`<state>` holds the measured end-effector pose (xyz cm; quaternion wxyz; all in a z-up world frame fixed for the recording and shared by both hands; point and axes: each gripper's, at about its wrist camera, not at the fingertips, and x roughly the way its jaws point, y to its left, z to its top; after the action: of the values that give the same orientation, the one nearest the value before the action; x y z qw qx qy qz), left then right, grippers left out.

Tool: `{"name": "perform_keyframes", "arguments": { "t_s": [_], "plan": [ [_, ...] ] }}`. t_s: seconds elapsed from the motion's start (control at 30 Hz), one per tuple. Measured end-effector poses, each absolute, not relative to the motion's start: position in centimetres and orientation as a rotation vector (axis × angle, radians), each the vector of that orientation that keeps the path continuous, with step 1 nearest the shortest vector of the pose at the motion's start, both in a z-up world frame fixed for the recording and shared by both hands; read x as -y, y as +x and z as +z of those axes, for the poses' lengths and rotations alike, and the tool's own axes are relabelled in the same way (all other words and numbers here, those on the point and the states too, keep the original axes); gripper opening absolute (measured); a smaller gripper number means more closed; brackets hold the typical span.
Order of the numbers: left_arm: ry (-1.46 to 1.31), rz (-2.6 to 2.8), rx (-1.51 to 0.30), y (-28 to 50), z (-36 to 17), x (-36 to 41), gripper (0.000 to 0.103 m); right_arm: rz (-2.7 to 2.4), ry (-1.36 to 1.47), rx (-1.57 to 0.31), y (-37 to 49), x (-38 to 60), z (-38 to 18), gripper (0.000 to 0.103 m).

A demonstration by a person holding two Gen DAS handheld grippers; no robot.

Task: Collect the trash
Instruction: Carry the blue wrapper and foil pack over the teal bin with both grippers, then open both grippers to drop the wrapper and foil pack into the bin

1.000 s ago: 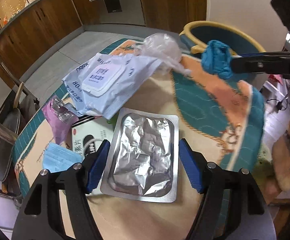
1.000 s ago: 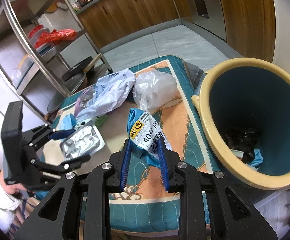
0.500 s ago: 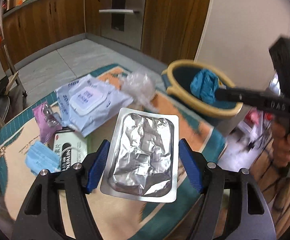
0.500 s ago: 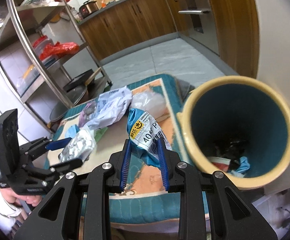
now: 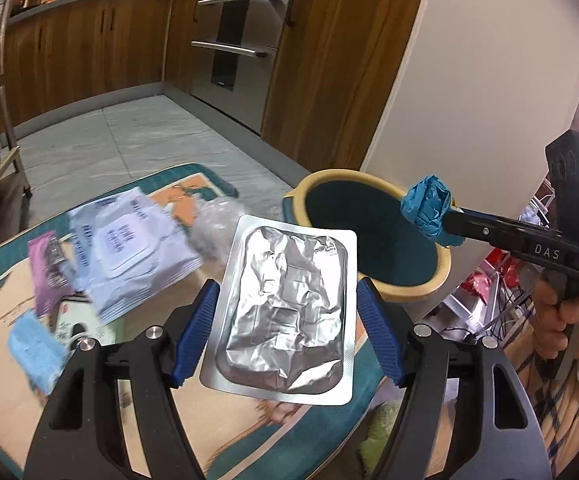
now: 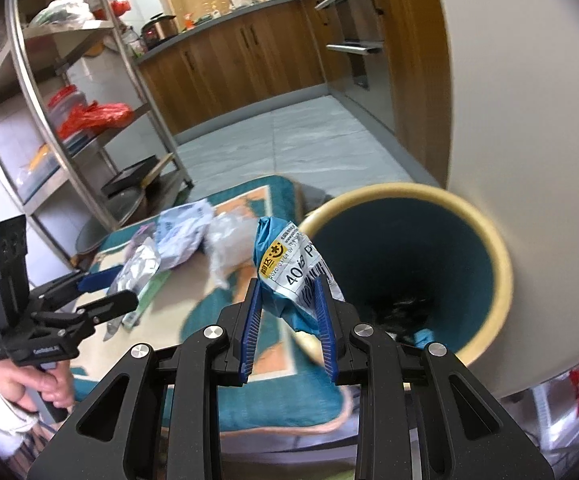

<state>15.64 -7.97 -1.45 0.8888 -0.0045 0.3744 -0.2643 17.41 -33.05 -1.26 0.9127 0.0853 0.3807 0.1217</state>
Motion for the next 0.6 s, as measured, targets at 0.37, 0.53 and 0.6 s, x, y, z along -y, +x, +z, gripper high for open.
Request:
{"name": "perform_keyframes", "arguments": {
  "t_s": [0.37, 0.53, 0.6],
  "plan": [
    [0.105, -0.612, -0.779, 18.4, -2.8, 17.8, 0.069, 0.099, 0.347, -0.809, 18.6, 39.2, -3.9, 0.029],
    [0.186, -0.641, -0.781, 19.8, -3.5, 21.4, 0.069, 0.064, 0.368, -0.843, 19.0, 40.4, -5.3, 0.029],
    [0.215, -0.648, -0.782, 20.5, -3.9, 22.6, 0.069, 0.056, 0.368, -0.845, 19.0, 40.5, -5.5, 0.029]
  ]
}}
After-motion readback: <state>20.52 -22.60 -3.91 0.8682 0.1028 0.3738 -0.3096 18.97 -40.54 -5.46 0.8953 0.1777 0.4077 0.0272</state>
